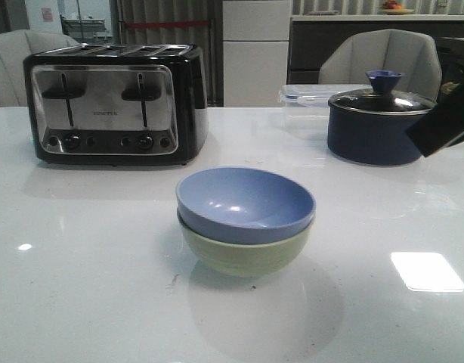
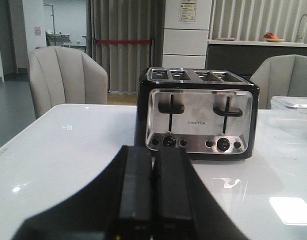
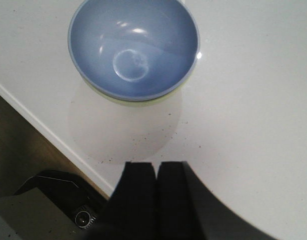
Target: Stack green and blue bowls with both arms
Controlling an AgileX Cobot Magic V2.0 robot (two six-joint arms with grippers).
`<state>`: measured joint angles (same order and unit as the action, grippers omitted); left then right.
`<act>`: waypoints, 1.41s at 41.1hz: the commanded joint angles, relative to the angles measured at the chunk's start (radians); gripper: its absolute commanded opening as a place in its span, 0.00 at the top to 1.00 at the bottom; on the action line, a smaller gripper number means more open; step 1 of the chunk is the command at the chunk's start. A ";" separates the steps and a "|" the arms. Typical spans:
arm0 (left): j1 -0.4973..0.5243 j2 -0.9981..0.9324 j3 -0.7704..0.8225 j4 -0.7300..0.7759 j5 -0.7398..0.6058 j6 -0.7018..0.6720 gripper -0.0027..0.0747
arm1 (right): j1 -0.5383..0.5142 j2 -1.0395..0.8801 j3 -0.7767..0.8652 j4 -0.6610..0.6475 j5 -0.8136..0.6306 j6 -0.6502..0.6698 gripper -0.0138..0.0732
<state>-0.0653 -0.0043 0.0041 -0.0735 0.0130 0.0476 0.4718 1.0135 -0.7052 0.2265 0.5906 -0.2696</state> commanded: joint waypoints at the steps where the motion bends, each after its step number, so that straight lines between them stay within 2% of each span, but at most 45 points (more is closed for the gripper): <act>1: -0.008 -0.019 0.003 -0.011 -0.090 -0.001 0.85 | -0.001 -0.017 -0.027 0.008 -0.055 -0.010 0.78; 25: -0.008 -0.019 0.003 -0.011 -0.090 -0.001 0.85 | -0.001 -0.017 -0.027 0.008 -0.055 -0.010 0.78; 31: -0.008 -0.019 0.003 -0.011 -0.090 -0.001 0.85 | -0.009 -0.072 -0.012 0.004 -0.062 -0.011 0.78; 36: -0.008 -0.019 0.003 -0.011 -0.090 -0.001 0.85 | -0.103 -0.183 0.054 -0.021 -0.144 -0.011 0.78; 42: -0.008 -0.019 0.003 -0.011 -0.090 -0.001 0.85 | -0.304 -0.391 0.195 -0.021 -0.289 -0.011 0.78; 47: -0.008 -0.019 0.003 -0.011 -0.090 -0.001 0.85 | -0.417 -0.581 0.315 -0.021 -0.361 -0.011 0.78; 58: -0.008 -0.019 0.003 -0.011 -0.090 -0.001 0.85 | -0.460 -0.902 0.552 -0.020 -0.413 -0.011 0.78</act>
<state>-0.0653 -0.0043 0.0041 -0.0735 0.0112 0.0476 0.0204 0.1563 -0.1734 0.2029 0.2818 -0.2718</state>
